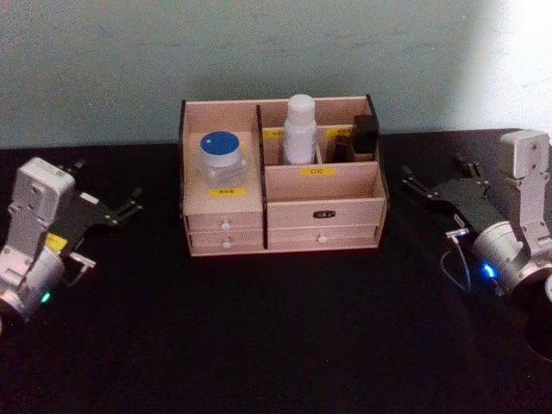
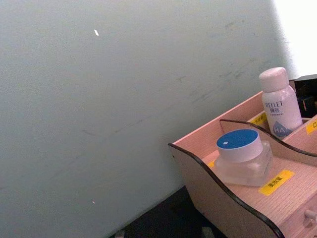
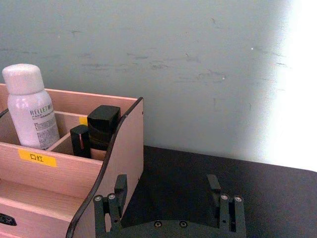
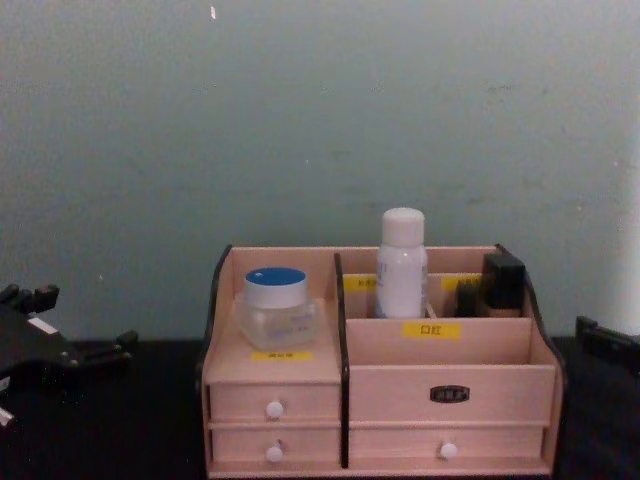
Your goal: Pick up the facial cleanser and watermelon frost from the table and place them into the tiered storage box.
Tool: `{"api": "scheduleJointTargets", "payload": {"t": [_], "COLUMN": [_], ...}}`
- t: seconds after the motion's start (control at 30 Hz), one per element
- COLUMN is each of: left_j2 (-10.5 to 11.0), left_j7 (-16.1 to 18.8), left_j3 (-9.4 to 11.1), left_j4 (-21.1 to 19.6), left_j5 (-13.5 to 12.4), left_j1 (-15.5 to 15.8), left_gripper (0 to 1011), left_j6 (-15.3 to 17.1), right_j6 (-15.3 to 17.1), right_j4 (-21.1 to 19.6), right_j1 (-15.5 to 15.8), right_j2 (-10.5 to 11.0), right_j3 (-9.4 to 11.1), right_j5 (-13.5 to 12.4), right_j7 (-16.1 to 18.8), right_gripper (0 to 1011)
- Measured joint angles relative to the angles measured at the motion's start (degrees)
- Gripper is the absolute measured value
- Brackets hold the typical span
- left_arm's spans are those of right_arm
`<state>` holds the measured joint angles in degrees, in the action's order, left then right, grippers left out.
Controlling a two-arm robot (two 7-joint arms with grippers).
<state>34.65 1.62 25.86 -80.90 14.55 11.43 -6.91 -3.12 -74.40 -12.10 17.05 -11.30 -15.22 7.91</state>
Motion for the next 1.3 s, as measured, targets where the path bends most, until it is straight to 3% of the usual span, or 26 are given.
{"api": "scheduleJointTargets", "payload": {"t": [1.3], "left_j2": [0.00], "left_j7": [0.00], "left_j3": [0.00], "left_j4": [0.00], "left_j5": [-0.01], "left_j1": [0.00], "left_gripper": [1001], "left_j6": [0.00], "right_j6": [0.00], "right_j4": [0.01], "right_j1": [0.00], "right_j2": [0.00], "right_j3": [0.00], "right_j5": [-0.01], "right_j7": [0.00], "right_gripper": [1000]}}
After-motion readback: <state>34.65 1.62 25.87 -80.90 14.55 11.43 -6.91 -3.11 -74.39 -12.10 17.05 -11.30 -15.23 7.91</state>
